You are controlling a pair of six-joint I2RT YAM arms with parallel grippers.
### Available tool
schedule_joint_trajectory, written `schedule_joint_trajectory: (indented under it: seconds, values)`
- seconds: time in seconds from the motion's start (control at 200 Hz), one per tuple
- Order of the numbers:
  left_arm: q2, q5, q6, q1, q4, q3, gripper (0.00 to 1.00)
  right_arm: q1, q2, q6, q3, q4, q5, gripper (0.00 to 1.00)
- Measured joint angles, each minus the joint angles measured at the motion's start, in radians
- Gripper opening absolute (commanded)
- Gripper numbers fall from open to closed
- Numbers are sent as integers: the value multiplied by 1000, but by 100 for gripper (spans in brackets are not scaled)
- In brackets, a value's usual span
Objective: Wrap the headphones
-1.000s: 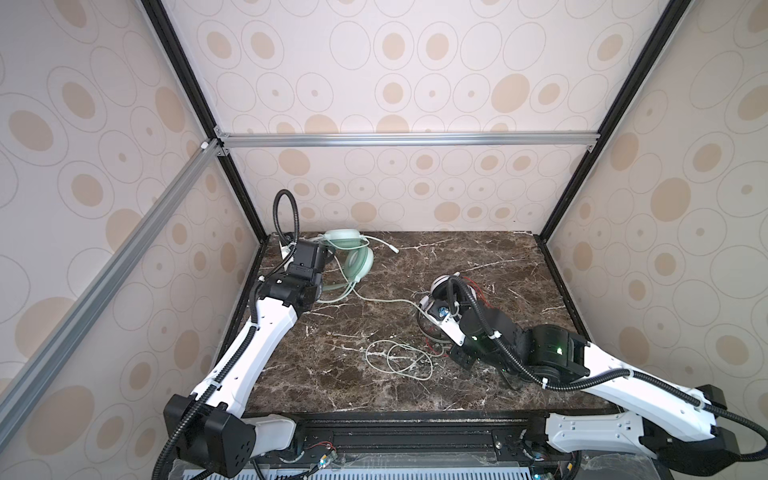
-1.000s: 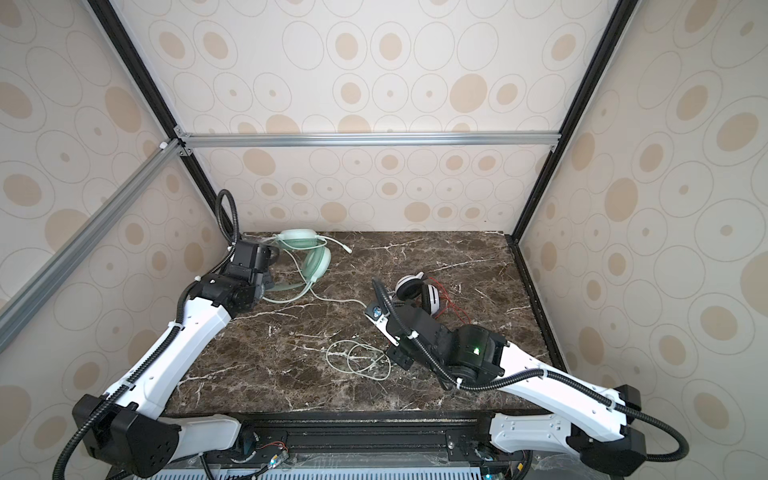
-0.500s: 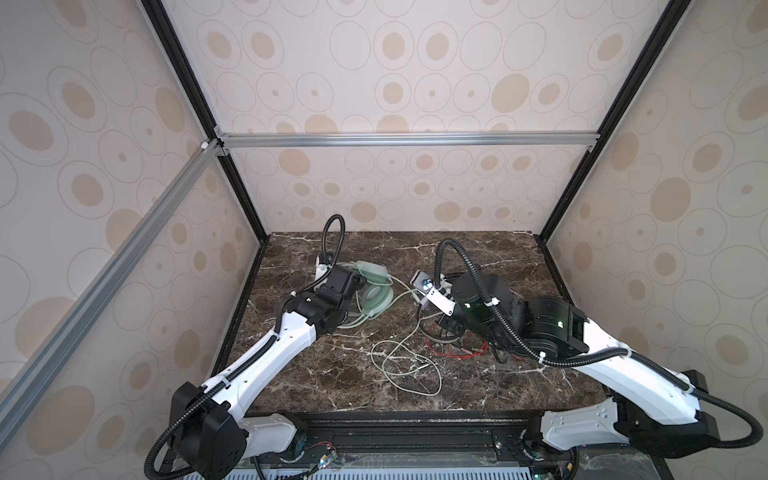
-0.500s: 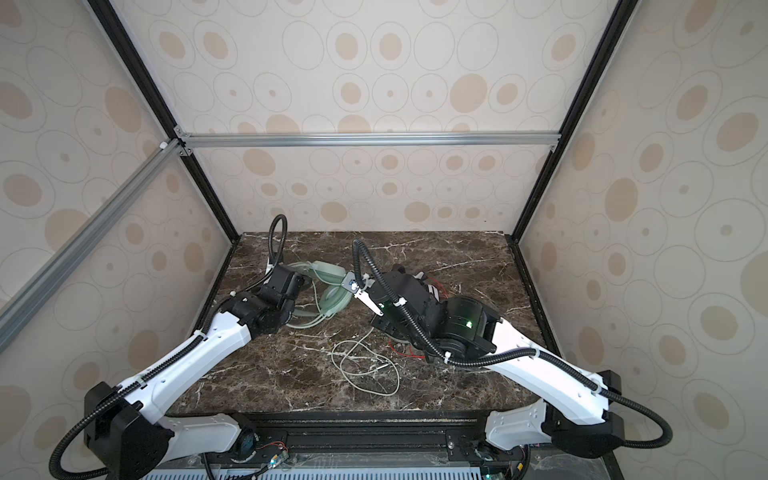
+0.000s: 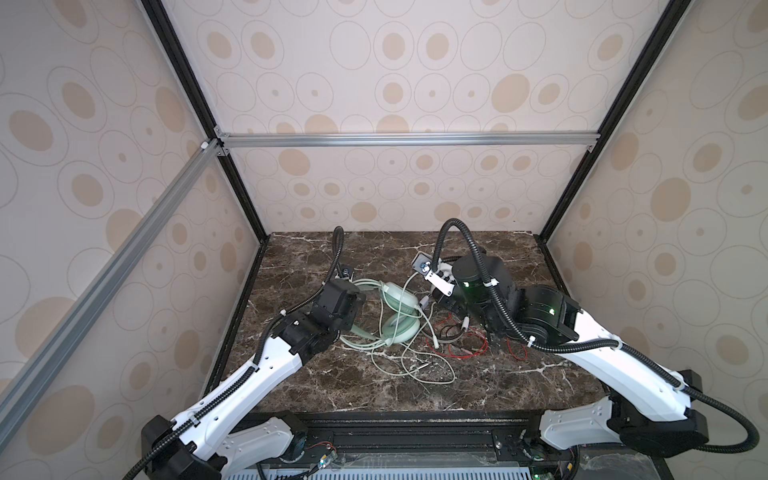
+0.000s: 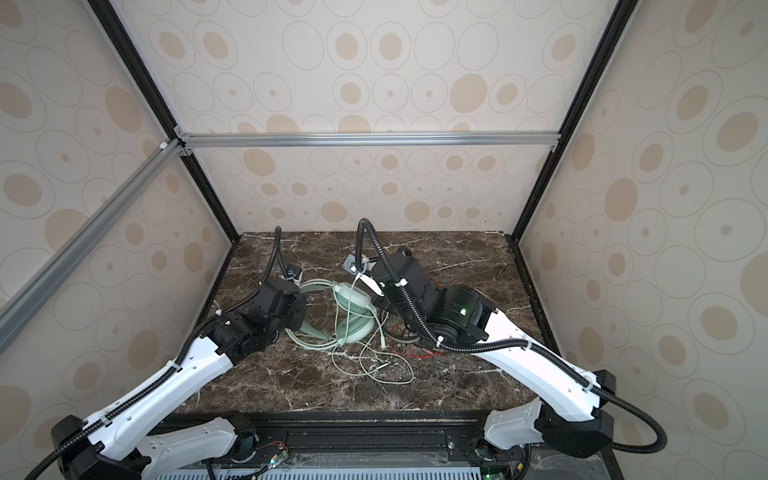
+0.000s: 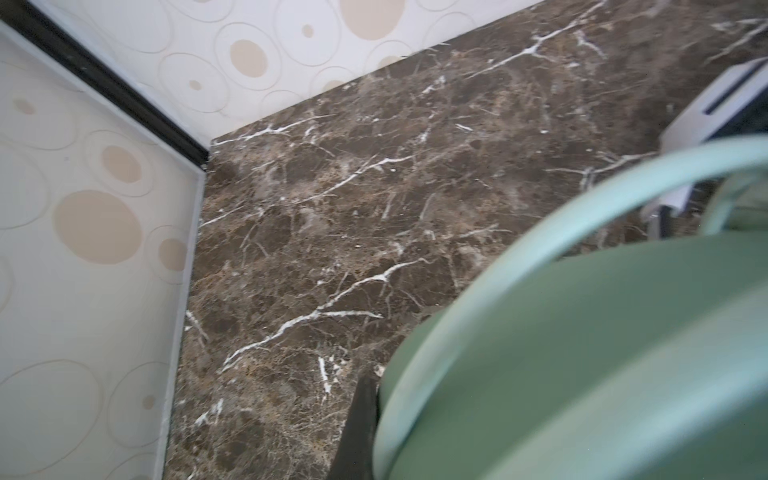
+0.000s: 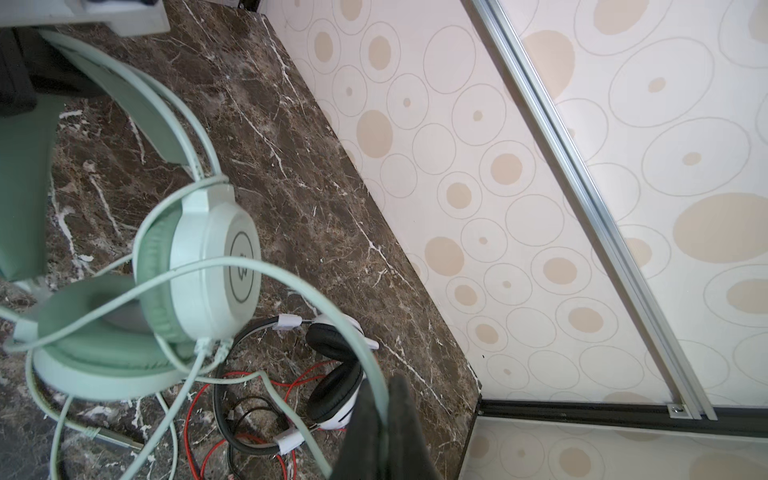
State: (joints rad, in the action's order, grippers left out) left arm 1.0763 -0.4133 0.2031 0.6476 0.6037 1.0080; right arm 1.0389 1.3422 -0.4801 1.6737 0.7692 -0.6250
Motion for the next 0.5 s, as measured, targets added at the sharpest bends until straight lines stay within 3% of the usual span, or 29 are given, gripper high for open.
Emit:
schedule_joint_trajectory:
  seconds: [0.24,0.495]
  values:
    - [-1,137,-2,41,-8,-21,0,-47,112,-23,121,-14,98,0]
    - [4,164,30,50,-34,-58,0,-44,154,-30,208,-5,206,0]
